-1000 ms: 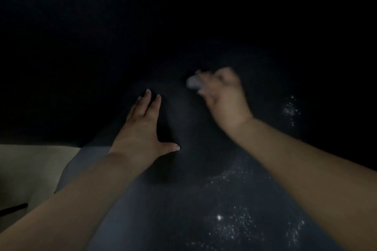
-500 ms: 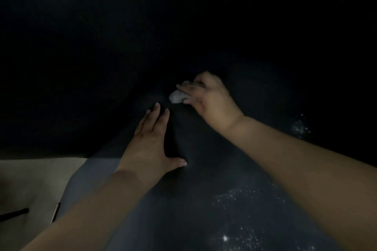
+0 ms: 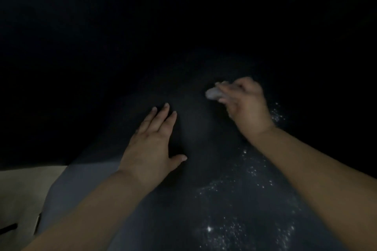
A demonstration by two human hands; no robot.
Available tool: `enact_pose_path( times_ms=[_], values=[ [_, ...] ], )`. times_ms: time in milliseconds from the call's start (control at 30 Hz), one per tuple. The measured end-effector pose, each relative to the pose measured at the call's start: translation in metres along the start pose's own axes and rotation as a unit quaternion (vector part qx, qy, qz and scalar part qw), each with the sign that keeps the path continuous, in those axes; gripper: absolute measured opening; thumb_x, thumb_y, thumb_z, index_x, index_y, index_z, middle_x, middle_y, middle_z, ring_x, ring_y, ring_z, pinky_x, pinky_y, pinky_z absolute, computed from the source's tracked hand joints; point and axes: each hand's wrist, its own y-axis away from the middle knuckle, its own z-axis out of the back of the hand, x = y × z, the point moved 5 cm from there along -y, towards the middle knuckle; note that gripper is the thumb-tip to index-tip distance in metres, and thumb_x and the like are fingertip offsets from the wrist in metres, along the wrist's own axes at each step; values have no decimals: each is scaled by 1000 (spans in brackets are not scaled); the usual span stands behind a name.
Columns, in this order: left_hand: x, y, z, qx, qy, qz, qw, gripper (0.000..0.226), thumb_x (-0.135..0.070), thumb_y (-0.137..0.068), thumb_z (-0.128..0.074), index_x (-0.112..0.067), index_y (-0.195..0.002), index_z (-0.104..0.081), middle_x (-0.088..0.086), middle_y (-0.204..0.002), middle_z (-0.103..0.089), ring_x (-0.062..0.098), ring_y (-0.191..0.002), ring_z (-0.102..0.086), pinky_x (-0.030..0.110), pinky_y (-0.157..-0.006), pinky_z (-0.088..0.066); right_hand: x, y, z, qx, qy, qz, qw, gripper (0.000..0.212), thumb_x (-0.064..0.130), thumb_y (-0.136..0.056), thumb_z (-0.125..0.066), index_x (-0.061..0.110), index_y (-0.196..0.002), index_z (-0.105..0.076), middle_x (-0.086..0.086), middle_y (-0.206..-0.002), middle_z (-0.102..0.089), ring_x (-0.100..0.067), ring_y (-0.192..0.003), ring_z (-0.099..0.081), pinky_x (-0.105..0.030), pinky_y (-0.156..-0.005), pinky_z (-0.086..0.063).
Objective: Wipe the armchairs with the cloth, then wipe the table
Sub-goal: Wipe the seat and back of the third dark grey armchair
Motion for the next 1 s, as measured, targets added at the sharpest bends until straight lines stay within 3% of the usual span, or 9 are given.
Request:
enact_pose_path(
  times_ms=[100, 267, 367, 533, 667, 767, 867, 933, 1000],
  values=[
    [-18, -7, -3, -11, -9, -17, 1000, 92, -56, -81, -61, -30, -152, -7, -17, -158, 9, 5, -143, 15, 38, -120, -10, -12, 20, 11, -44, 8, -62, 997, 18, 8, -89, -63, 6, -106, -65, -29, -119, -52, -36, -108, -55, -24, -89, -44],
    [-46, -20, -13, -17, -22, -37, 999, 85, -50, -85, -59, -27, -152, -12, -13, -159, 3, 8, -145, 11, 37, -120, -8, 2, 41, 14, 90, 99, 148, 980, 34, 18, -88, -54, 21, -121, -65, -15, -108, -56, -28, -95, -49, -34, -84, -44],
    [-57, -29, -16, -13, -24, -49, 998, 85, -49, -85, -60, -26, -152, -13, -13, -159, 3, 9, -145, 10, 35, -119, -6, -58, 10, 57, -19, 168, 58, 984, 34, 20, -92, -47, 23, -122, -63, -19, -117, -53, -33, -108, -48, -43, -94, -40],
    [-77, -41, -24, -2, -30, -75, 997, 85, -47, -85, -61, -27, -152, -12, -12, -159, 3, 9, -145, 9, 34, -119, -6, -80, 36, 58, -45, 109, -66, 991, 12, 19, -85, -65, 14, -95, -68, -28, -118, -51, -39, -110, -54, -35, -85, -46],
    [-93, -45, -29, 5, -38, -95, 995, 86, -46, -84, -62, -25, -152, -14, -9, -160, 1, 11, -146, 7, 36, -119, -9, -57, 73, 44, 62, 70, 51, 994, 28, 11, -87, -65, 20, -113, -68, -6, -107, -53, -13, -100, -47, -14, -89, -36],
    [-95, -46, -32, 3, -39, -100, 994, 85, -46, -84, -63, -25, -152, -16, -9, -160, -2, 12, -146, 4, 37, -119, -11, -88, 51, 80, -45, 54, -48, 996, 15, 17, -89, -64, 31, -93, -58, -15, -114, -56, -11, -90, -50, -12, -72, -38],
    [-92, -47, -34, 2, -47, -107, 993, 85, -47, -84, -61, -25, -152, -16, -9, -160, -2, 12, -146, 4, 38, -119, -11, -93, 44, 83, -49, 69, -101, 991, 18, 15, -92, -60, 33, -95, -55, -7, -107, -47, -7, -95, -45, -7, -76, -32],
    [-92, -47, -35, -1, -50, -109, 993, 84, -46, -84, -61, -25, -152, -16, -8, -160, -3, 12, -146, 3, 38, -119, -12, -80, 67, 68, -57, 30, -75, 995, 18, 13, -88, -64, 27, -79, -57, -1, -97, -44, 0, -86, -52, -10, -70, -41],
    [-94, -46, -35, -3, -51, -107, 993, 84, -45, -83, -62, -23, -152, -18, -7, -160, -5, 13, -146, 1, 39, -119, -14, -59, 93, 51, 28, 72, 50, 996, 32, 16, -91, -58, 47, -82, -53, 6, -103, -41, 6, -88, -42, -9, -76, -35]
  ],
)
